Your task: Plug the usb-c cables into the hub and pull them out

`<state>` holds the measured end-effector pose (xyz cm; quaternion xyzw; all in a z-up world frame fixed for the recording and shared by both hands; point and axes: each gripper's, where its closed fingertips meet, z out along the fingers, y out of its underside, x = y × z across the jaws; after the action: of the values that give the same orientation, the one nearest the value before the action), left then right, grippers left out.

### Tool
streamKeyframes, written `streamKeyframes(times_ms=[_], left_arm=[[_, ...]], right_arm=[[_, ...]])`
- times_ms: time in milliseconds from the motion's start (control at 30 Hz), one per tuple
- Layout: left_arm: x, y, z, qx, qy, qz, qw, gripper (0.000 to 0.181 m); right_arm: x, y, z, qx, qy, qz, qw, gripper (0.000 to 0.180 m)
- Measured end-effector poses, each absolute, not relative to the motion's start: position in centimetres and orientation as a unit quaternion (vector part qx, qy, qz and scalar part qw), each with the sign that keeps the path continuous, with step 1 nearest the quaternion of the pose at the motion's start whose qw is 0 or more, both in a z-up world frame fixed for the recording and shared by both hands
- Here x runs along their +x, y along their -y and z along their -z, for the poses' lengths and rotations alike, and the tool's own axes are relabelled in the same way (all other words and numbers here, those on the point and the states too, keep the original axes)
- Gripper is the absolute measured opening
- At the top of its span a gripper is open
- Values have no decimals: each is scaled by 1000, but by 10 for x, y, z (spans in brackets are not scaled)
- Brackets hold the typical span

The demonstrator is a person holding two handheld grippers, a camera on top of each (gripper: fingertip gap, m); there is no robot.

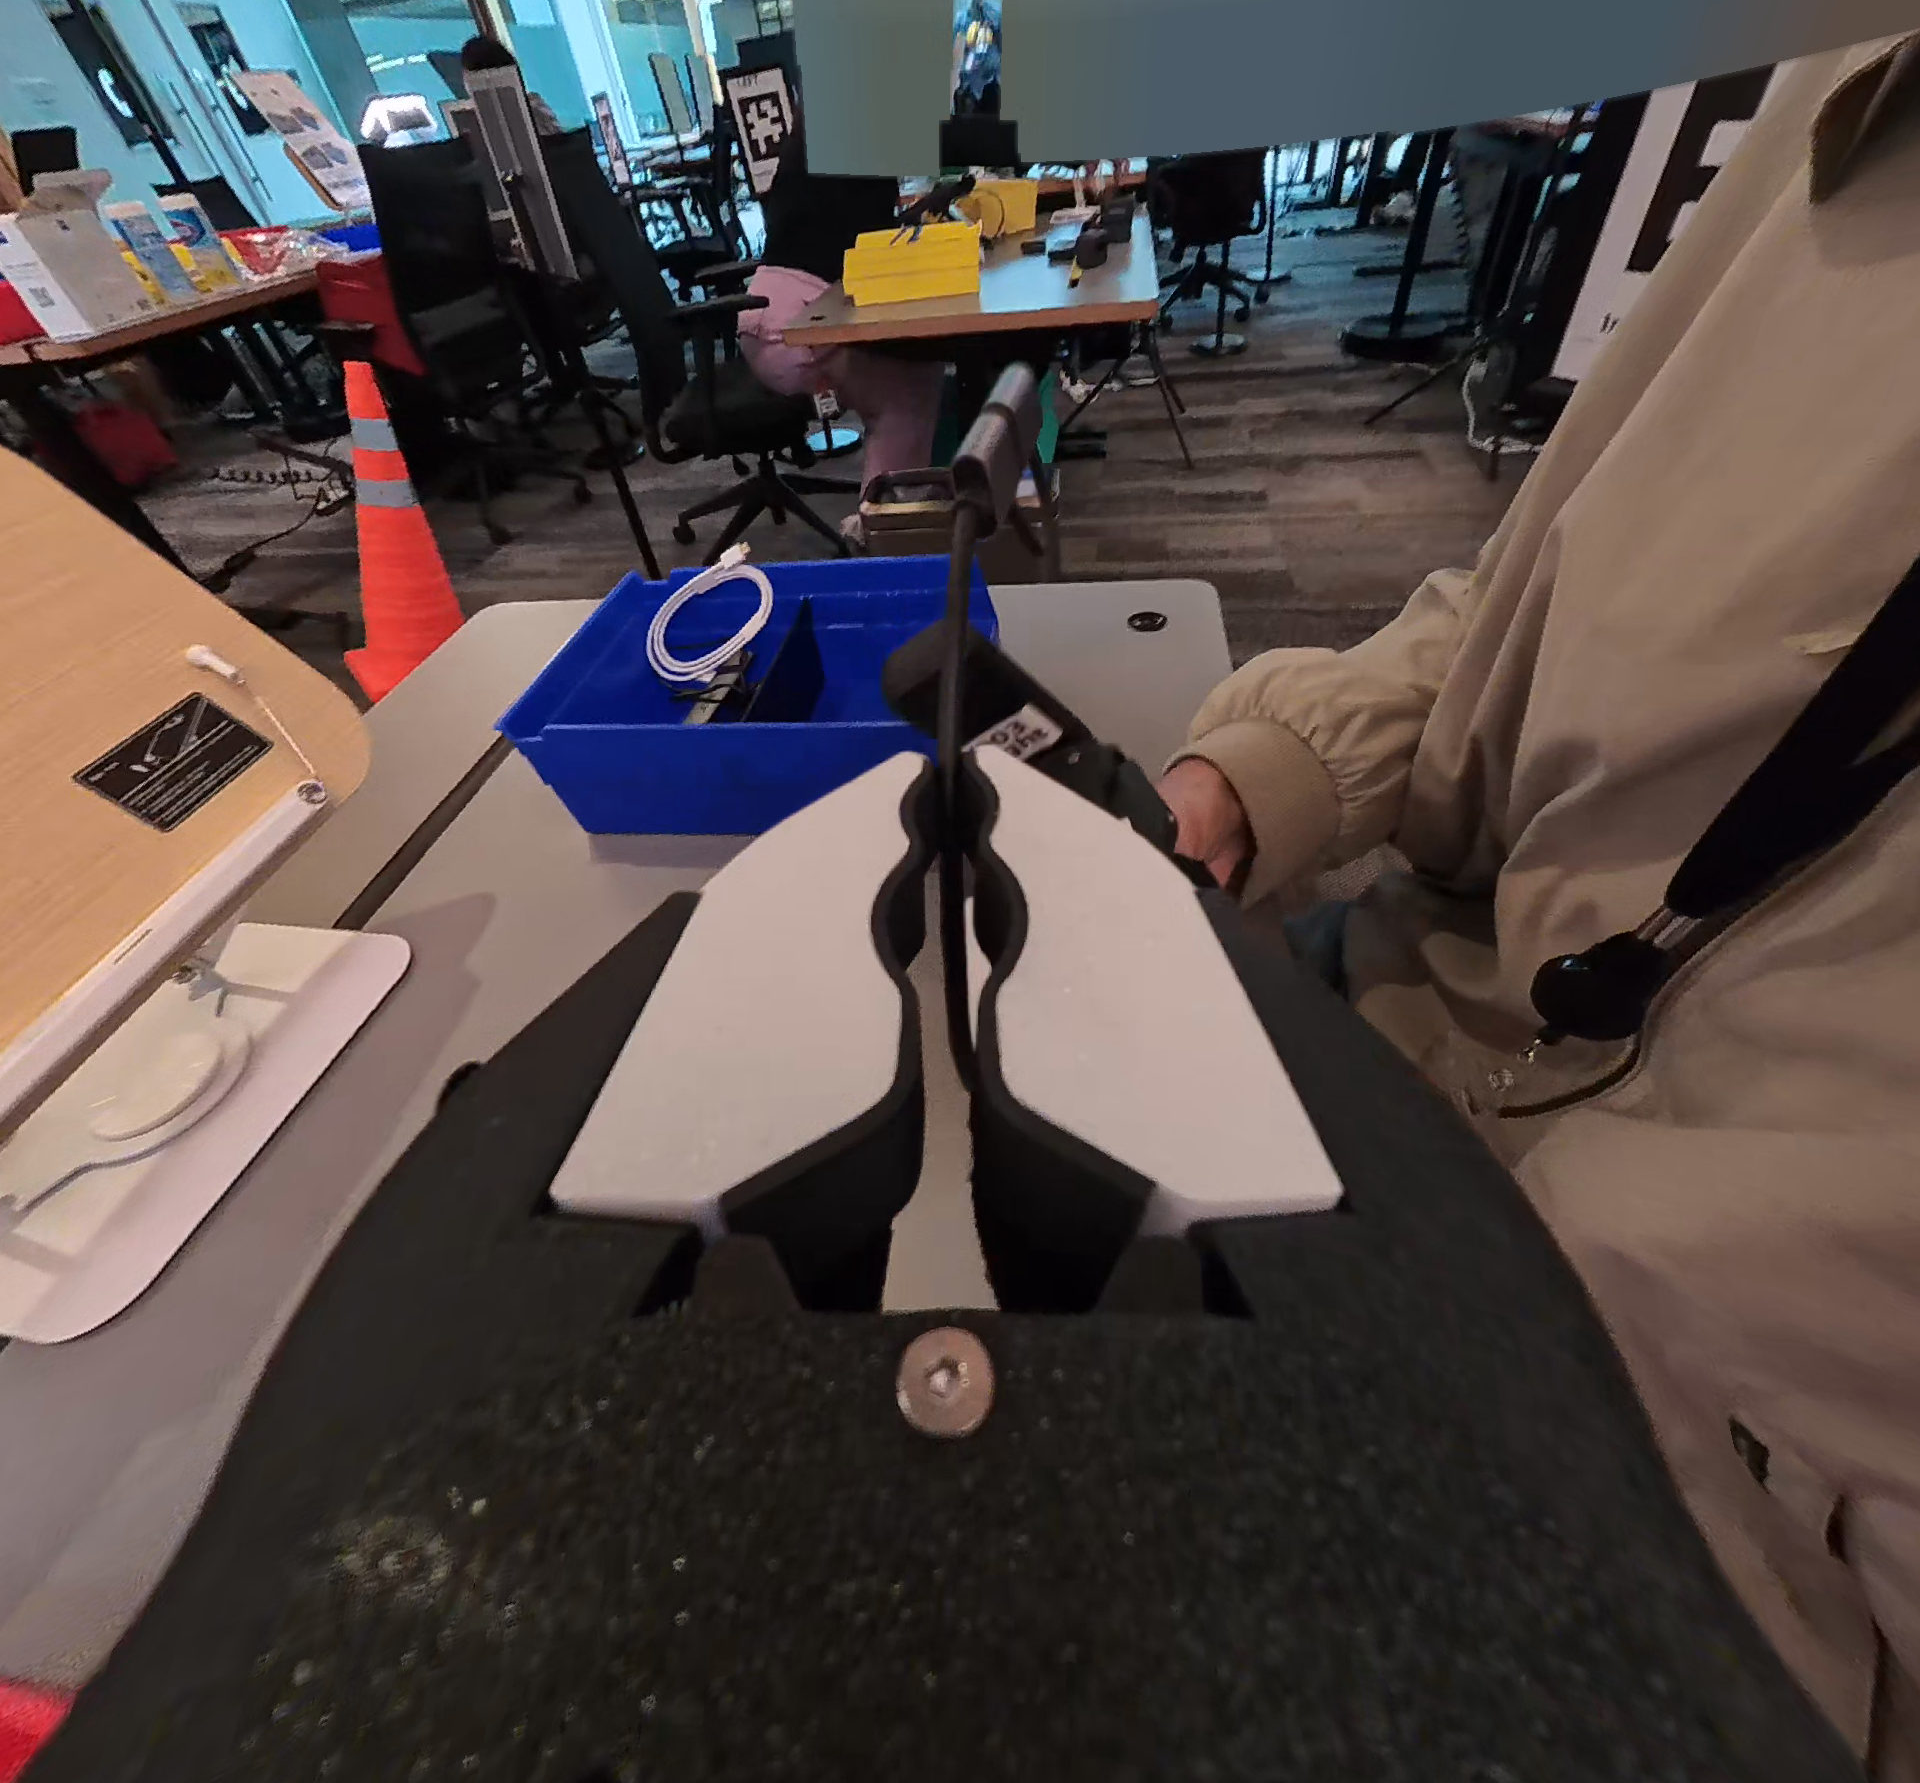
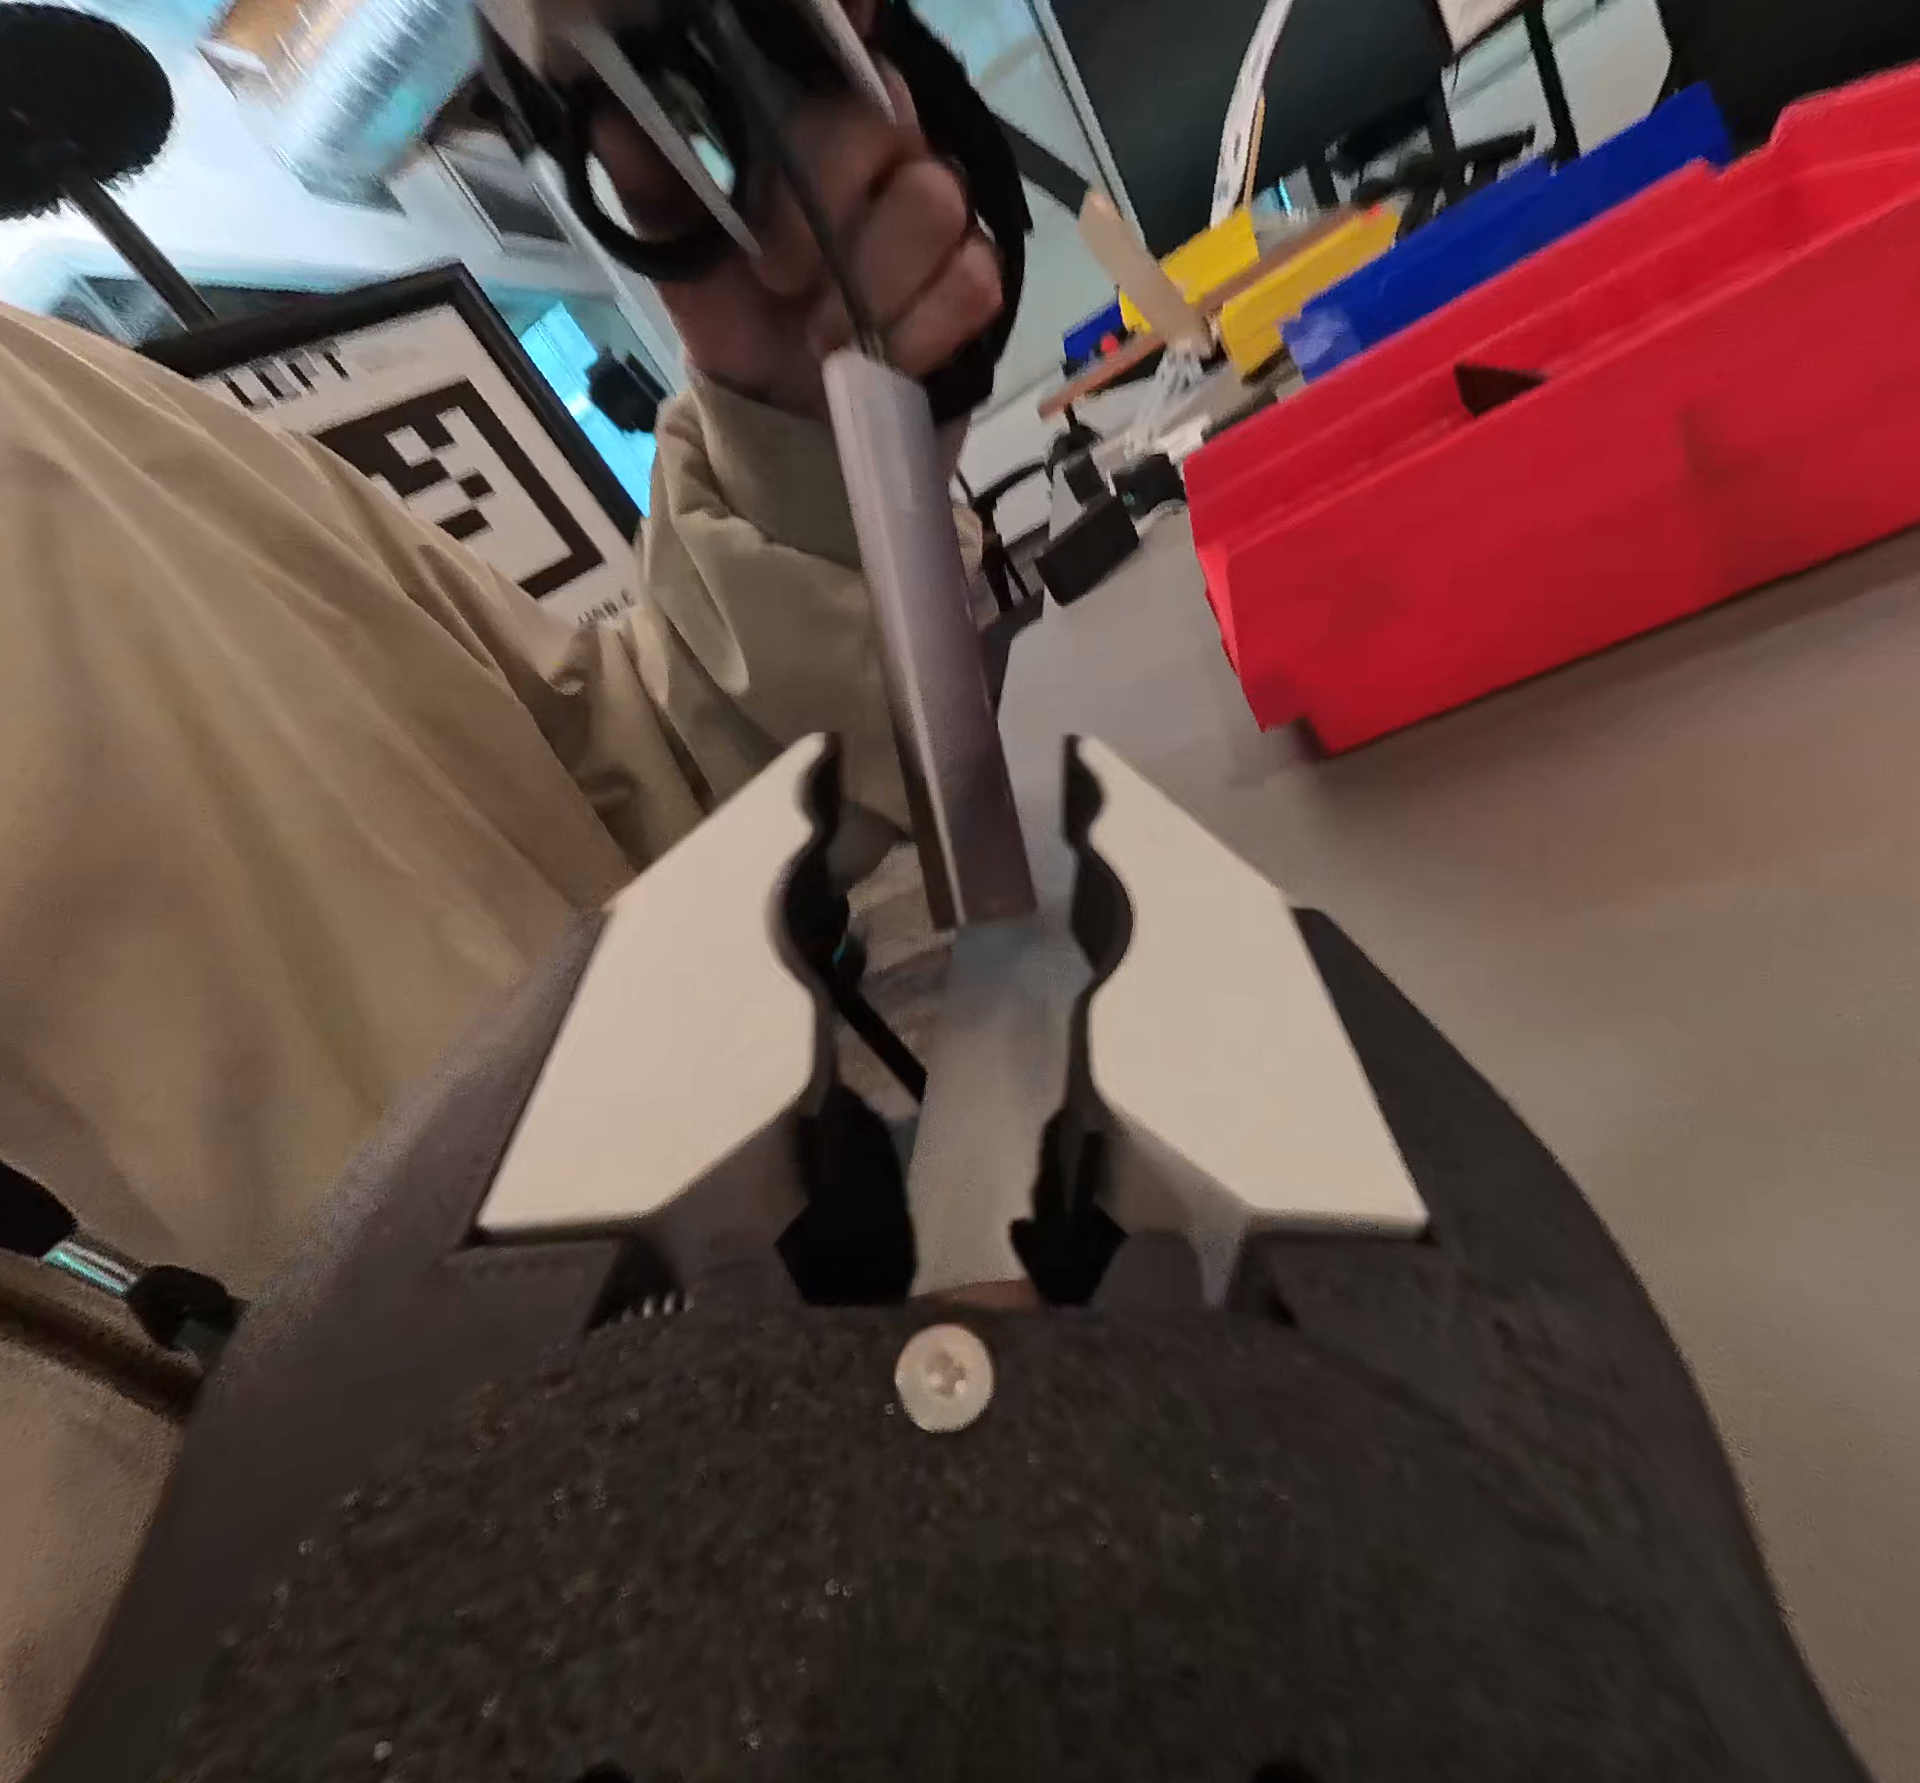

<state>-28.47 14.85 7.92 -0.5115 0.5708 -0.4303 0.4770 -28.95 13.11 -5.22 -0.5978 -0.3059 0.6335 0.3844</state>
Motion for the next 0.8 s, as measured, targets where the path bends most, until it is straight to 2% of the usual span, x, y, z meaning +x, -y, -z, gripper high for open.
streamKeyframes(times_ms=[33, 100, 133, 167, 200, 333, 367, 433, 500, 567, 633, 733, 800], left_arm=[[-285, -147, -80, -508, -568, 439, 477, 3], [-284, -142, -82, -497, -565, 458, 474, 3], [-283, -139, -82, -492, -566, 466, 471, 3], [-283, -137, -82, -488, -568, 471, 467, 3], [-283, -135, -80, -488, -569, 472, 464, 3], [-287, -144, -59, -530, -555, 462, 444, 4], [-289, -146, -51, -548, -545, 466, 430, 8], [-292, -149, -33, -582, -516, 487, 397, 31], [-296, -149, -18, -603, -487, 511, 372, 33], [-300, -149, -6, -614, -471, 519, 362, 37], [-307, -157, 6, -636, -458, 498, 371, 48], [-317, -171, 15, -674, -417, 486, 368, 48], [-312, -169, 22, -695, -387, 510, 328, 49]], right_arm=[[-293, -130, 59, -609, 313, -627, 371, 57], [-298, -122, 66, -609, 329, -631, 351, 57], [-298, -121, 66, -605, 332, -634, 350, 44], [-297, -121, 65, -595, 337, -638, 354, 18], [-295, -124, 64, -595, 331, -635, 364, 15], [-271, -154, 71, -626, 351, -522, 460, 12], [-263, -163, 74, -637, 370, -461, 495, 12], [-245, -179, 77, -646, 397, -335, 559, 10], [-230, -187, 79, -642, 425, -217, 600, 8], [-220, -191, 80, -624, 453, -120, 625, 8], [-212, -192, 81, -605, 475, -46, 637, 8], [-206, -195, 81, -562, 508, 61, 650, 8], [-203, -197, 80, -527, 525, 133, 655, 8]])
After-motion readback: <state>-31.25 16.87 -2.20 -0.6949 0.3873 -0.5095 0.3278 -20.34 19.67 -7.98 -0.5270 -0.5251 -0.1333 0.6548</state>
